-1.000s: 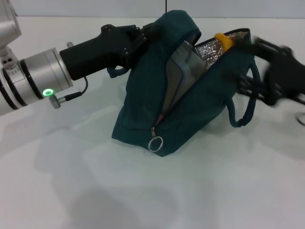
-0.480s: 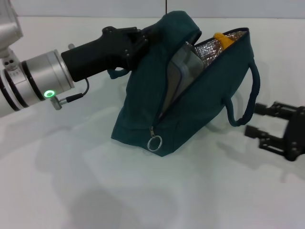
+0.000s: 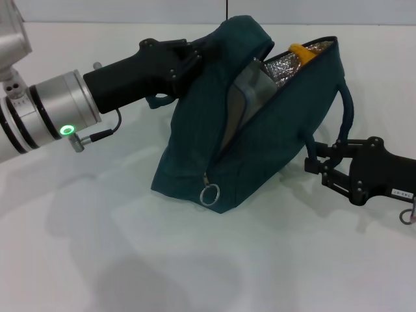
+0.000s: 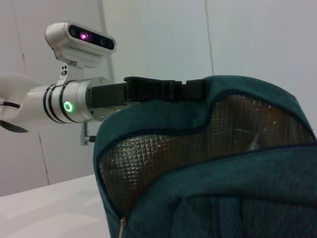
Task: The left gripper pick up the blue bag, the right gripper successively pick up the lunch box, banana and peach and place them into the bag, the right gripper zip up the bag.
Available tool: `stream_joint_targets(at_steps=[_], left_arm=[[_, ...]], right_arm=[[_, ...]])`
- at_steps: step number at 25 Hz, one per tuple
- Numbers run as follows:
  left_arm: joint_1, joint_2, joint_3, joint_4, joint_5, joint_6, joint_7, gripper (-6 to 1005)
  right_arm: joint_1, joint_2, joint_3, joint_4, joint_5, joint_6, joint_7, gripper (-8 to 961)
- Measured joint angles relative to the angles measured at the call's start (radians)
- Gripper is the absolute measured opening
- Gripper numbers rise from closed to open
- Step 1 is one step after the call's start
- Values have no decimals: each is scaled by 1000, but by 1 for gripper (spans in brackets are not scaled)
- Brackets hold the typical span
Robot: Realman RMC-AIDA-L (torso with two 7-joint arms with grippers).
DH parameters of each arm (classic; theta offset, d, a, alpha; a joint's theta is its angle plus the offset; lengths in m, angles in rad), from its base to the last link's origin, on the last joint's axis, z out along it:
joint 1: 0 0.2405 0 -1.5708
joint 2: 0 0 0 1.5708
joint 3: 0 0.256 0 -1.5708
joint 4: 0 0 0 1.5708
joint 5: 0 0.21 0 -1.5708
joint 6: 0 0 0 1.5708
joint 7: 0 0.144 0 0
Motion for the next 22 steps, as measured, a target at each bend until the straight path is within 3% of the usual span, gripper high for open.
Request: stream_joint_targets(at_steps=[4, 7, 11, 17, 19, 22], left_arm=[[1, 0, -1, -5, 0, 0, 0, 47], [2, 0, -2, -15, -3, 0, 16, 47], [3, 0, -2, -52, -34, 0, 64, 47], [13, 0, -1, -130, -102, 2, 189, 47], [32, -4, 3, -162, -137, 17, 259, 47], [49, -11, 7, -230, -183, 69, 386, 47]], right_arm=[[10, 0, -9, 6, -14, 0, 0, 337], [18, 1, -19, 15, -19, 12, -1, 179], [19, 1, 10, 21, 2, 17, -10, 136], [-4, 0, 128, 60, 74, -92, -67, 71], [0, -13, 153, 69, 73, -165, -60, 71], [19, -54, 154, 61, 51, -268, -4, 72]])
